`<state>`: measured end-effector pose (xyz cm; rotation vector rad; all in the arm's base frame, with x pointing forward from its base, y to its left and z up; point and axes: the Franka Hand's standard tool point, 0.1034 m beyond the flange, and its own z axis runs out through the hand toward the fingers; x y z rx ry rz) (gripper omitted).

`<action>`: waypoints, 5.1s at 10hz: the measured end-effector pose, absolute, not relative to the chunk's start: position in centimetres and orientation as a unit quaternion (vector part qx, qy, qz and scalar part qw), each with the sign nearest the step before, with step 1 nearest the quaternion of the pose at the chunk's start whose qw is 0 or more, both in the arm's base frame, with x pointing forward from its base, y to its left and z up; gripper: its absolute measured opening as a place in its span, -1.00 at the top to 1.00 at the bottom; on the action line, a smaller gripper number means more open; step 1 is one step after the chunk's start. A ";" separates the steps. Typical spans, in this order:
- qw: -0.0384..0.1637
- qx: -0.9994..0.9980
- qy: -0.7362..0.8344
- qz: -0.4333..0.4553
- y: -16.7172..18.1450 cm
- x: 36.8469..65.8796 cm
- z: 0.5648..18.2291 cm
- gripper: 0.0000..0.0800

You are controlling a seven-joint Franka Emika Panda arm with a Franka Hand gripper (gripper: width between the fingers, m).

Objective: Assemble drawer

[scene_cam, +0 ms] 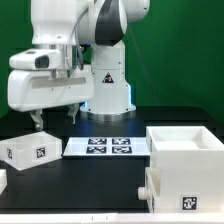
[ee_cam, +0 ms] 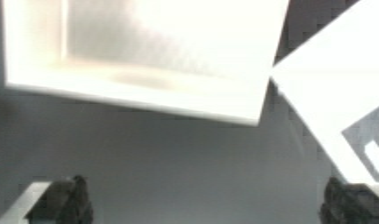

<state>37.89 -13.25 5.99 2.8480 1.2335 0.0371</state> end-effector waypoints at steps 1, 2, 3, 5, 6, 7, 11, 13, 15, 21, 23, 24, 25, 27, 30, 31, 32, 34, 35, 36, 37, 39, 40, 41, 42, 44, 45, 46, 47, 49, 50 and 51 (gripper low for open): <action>0.015 0.921 0.390 0.008 -13.7 37.6 5.8 -0.62; 0.016 0.920 0.393 0.010 -13.5 37.8 6.0 -0.62; 0.016 0.920 0.393 0.009 -13.5 37.8 5.9 -0.62; 0.016 0.923 0.383 0.011 -13.8 37.3 5.7 -0.62; 0.013 0.932 0.363 0.011 -14.5 35.6 4.8 -0.62; 0.007 0.934 0.358 0.006 -15.8 33.5 3.6 -0.62; -0.008 0.939 0.345 -0.002 -16.7 32.5 1.8 -0.62; -0.008 0.939 0.344 -0.001 -16.6 33.2 1.7 -0.62; -0.009 0.939 0.344 -0.001 -16.6 33.1 1.7 -0.62; -0.008 0.935 0.355 -0.001 -16.6 33.3 1.7 0.82; -0.020 0.899 0.438 -0.004 -15.8 35.2 3.1 0.91; -0.035 0.889 0.457 -0.012 -14.9 36.2 4.1 0.91; -0.044 0.876 0.480 -0.015 -13.8 37.2 5.2 0.91; -0.042 0.868 0.495 -0.012 -13.2 37.3 5.5 0.91; -0.043 0.861 0.506 -0.011 -13.2 37.3 5.3 0.90; -0.038 0.840 0.541 0.001 -13.0 37.8 5.4 0.90; -0.034 0.827 0.561 0.008 -12.1 39.1 5.8 0.90; -0.004 0.792 0.610 0.026 -7.9 44.0 7.7 0.90; 0.008 0.782 0.623 0.029 -5.8 45.6 7.9 0.90; 0.002 0.782 0.623 0.026 -5.6 45.5 7.3 0.90; 0.002 0.783 0.621 0.026 -5.8 45.4 7.3 0.90; 0.001 0.783 0.621 0.025 -5.7 45.4 7.2 0.90; 0.002 0.775 0.632 0.024 -5.9 45.5 7.2 0.90; 0.007 0.749 0.662 0.024 -6.6 46.6 7.5 0.90; 0.010 0.740 0.672 0.026 -6.4 48.6 7.7 0.90; 0.015 0.719 0.695 0.030 -3.5 52.6 7.3 0.90; 0.015 0.713 0.700 0.033 -2.7 53.1 7.2 0.90; 0.014 0.716 0.698 0.031 -3.1 52.9 7.1 0.90; 0.013 0.716 0.697 0.031 -3.1 52.9 7.0 0.90; 0.013 0.716 0.697 0.030 -3.1 52.9 7.0 0.90; 0.015 0.723 0.690 0.030 -2.8 53.1 7.1 0.90; 0.020 0.726 0.687 0.032 -2.0 53.8 7.4 0.90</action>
Offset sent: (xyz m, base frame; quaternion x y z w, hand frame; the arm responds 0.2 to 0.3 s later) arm 0.0000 0.0000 0.0000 0.0000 0.0000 0.0000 1.0000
